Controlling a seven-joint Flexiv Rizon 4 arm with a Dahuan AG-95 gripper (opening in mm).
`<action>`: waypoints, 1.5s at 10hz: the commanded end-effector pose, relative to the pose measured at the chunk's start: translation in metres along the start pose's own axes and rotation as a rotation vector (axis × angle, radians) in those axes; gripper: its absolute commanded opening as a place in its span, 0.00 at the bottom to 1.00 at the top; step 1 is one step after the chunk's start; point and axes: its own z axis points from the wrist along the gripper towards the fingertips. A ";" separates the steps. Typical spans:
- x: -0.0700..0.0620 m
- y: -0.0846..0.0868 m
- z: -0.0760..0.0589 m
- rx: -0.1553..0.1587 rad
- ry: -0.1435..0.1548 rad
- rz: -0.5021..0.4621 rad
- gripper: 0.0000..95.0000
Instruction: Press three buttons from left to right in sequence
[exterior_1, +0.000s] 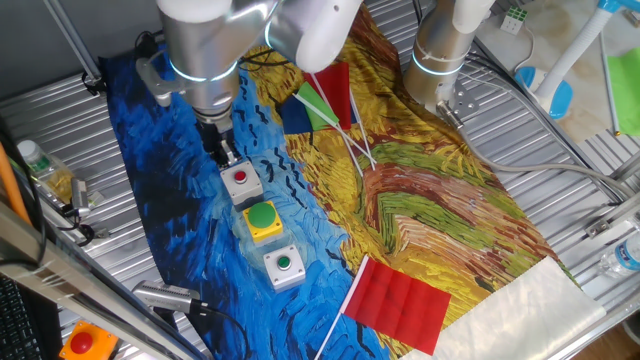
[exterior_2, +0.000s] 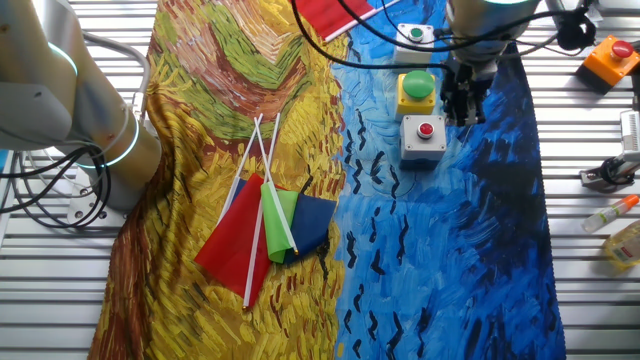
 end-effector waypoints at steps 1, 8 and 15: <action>-0.001 0.001 0.000 0.039 0.120 0.013 0.00; -0.001 0.001 0.000 0.027 0.129 0.019 0.00; -0.001 0.001 0.000 0.038 0.124 0.013 0.00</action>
